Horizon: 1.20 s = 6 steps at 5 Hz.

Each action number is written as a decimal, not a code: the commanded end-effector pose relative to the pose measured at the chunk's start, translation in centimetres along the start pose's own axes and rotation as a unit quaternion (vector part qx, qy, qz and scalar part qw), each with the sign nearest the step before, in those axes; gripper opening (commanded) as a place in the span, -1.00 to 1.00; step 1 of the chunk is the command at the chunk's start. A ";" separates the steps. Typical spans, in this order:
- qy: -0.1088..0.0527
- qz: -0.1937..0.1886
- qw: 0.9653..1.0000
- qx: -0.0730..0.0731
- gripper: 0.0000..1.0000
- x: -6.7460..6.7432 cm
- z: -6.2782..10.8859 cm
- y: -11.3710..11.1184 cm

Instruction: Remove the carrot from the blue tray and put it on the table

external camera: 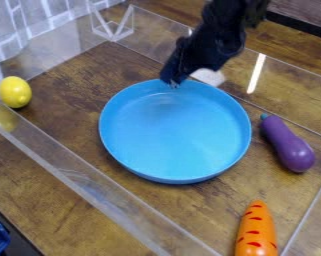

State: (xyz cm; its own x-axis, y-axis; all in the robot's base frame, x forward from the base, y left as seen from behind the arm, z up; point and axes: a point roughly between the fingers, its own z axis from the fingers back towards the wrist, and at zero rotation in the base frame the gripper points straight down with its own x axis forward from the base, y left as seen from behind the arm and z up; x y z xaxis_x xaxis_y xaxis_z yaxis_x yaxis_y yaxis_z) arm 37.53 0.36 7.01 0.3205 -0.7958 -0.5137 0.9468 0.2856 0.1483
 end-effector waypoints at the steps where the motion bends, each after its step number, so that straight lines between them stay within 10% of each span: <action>1: -0.022 0.008 0.999 0.047 1.00 0.2 3.6 -1.4; 4: -0.018 0.006 0.999 0.039 1.00 3.4 3.1 -3.5; 5: -0.014 0.016 0.999 0.031 -1.00 3.4 1.9 -3.2; 6: -0.008 0.039 0.999 0.014 1.00 3.8 1.7 -3.6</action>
State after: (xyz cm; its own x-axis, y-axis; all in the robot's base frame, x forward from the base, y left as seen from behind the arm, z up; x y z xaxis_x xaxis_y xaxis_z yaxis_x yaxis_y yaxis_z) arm 34.81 -4.19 4.02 0.3630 -0.7695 -0.5254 0.9305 0.3295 0.1603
